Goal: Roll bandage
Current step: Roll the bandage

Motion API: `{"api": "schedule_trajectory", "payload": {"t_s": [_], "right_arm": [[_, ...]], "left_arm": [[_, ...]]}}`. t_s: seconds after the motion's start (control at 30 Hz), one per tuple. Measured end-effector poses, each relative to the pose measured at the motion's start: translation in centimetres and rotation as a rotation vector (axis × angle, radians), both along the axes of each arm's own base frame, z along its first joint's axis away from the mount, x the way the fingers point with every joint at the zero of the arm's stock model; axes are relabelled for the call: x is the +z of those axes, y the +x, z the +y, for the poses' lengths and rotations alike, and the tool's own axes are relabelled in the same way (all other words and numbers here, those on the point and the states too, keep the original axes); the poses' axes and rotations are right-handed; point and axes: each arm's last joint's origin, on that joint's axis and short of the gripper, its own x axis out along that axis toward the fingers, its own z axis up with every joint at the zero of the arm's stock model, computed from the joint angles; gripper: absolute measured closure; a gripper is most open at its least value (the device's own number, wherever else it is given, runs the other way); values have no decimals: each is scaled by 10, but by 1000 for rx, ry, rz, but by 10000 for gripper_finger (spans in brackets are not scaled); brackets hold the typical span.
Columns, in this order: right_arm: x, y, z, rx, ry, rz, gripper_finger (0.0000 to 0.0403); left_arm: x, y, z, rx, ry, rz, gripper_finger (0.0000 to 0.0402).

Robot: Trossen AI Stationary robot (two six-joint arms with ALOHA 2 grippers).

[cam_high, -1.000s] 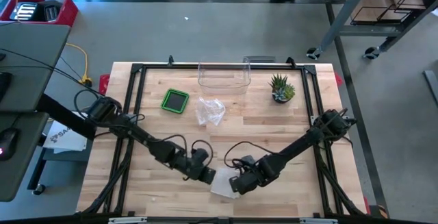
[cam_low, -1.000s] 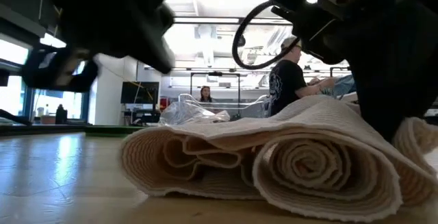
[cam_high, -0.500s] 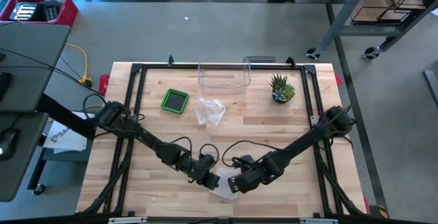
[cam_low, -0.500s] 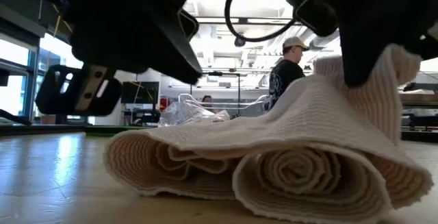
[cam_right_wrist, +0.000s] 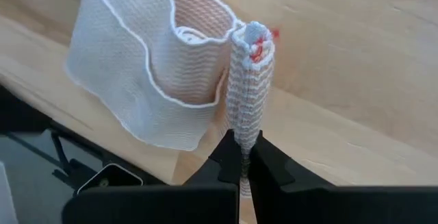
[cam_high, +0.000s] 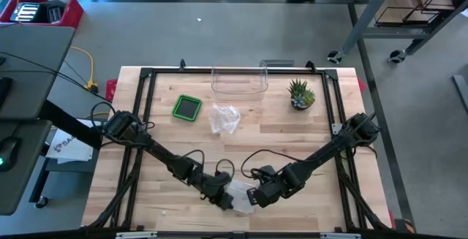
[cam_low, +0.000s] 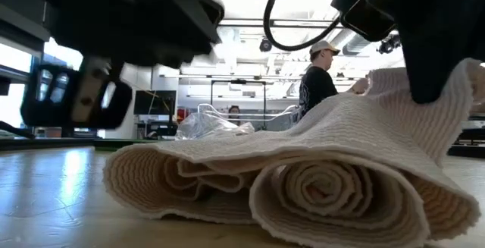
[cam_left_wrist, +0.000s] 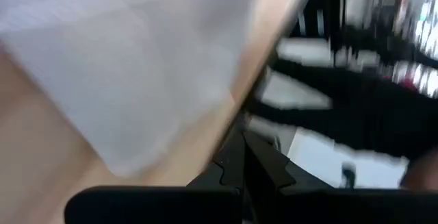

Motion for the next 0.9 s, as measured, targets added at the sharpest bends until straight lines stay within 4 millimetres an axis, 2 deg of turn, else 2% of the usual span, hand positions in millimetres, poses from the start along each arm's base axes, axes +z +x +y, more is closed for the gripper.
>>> {"api": "schedule_trajectory", "payload": {"t_s": [0.2,0.3,0.4,0.6,0.77,0.9], "right_arm": [[0,3,-4,5,-22,-18,403],[0,4,-5,0,-25,-20,403],[0,4,-5,-2,-31,-21,403],[0,3,-5,-4,-33,-17,403],[0,3,-5,-5,-33,-18,403],[0,3,-5,-4,-32,-18,403]], "left_arm": [[3,4,-21,-162,111,26,401],[6,12,-28,-99,215,57,401],[-2,20,-35,-55,288,107,401],[3,34,-59,25,313,83,401],[-6,39,-69,99,357,83,401],[-18,44,-69,164,361,99,401]]}}
